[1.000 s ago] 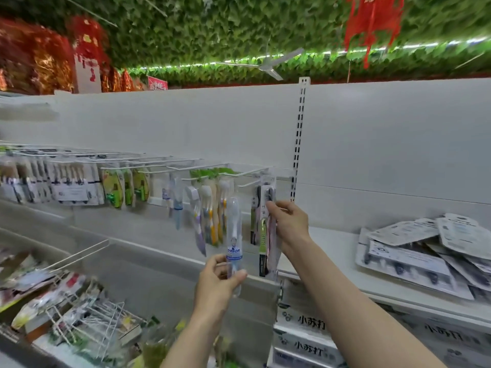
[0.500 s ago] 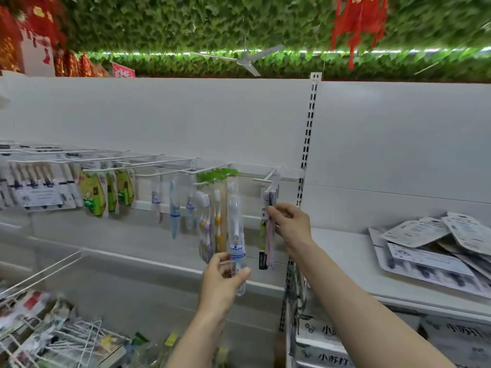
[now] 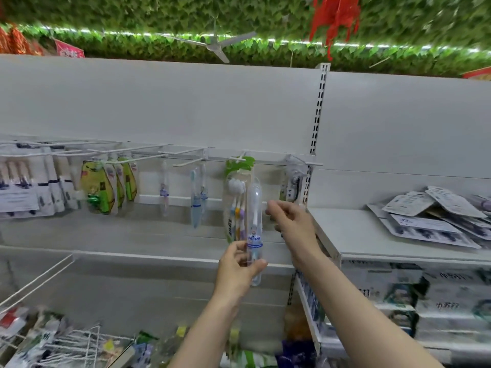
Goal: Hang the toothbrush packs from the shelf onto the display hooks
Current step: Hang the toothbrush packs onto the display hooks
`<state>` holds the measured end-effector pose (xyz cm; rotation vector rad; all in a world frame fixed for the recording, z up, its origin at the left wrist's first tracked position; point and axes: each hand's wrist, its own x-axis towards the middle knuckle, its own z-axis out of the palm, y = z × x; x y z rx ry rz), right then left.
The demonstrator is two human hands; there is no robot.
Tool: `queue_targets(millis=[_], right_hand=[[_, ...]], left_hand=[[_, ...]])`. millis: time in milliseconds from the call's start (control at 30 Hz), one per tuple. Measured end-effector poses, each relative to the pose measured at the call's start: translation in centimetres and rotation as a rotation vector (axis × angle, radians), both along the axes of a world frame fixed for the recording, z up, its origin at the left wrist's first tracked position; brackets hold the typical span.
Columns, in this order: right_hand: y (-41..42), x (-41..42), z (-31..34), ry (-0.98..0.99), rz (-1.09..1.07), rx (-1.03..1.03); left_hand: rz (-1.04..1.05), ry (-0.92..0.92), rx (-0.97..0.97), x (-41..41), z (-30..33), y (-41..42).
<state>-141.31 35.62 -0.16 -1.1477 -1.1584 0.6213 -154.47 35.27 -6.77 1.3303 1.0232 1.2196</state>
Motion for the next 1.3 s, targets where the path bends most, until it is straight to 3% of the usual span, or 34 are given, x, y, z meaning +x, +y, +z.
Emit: queue_targets(millis=[67, 267, 600, 1300], right_hand=[[-0.8, -2.4, -0.2, -0.010, 0.089, -0.032], [-1.8, -8.3, -0.7, 0.070, 0.045, -0.035], [1.1, -16.3, 1.6, 0.014, 0.123, -0.009], [8.3, -17.0, 0.2, 0.030, 0.149, 0.032]], left_hand=[[-0.027, 0.009, 0.010, -1.5, -0.2, -0.4], [-0.091, 0.017, 0.017, -7.2, -0.6, -1.7], [0.007, -0.031, 0.039, -15.0, 1.1, 0.2], [0.045, 0.003, 0.032, -17.1, 0.7, 7.2]])
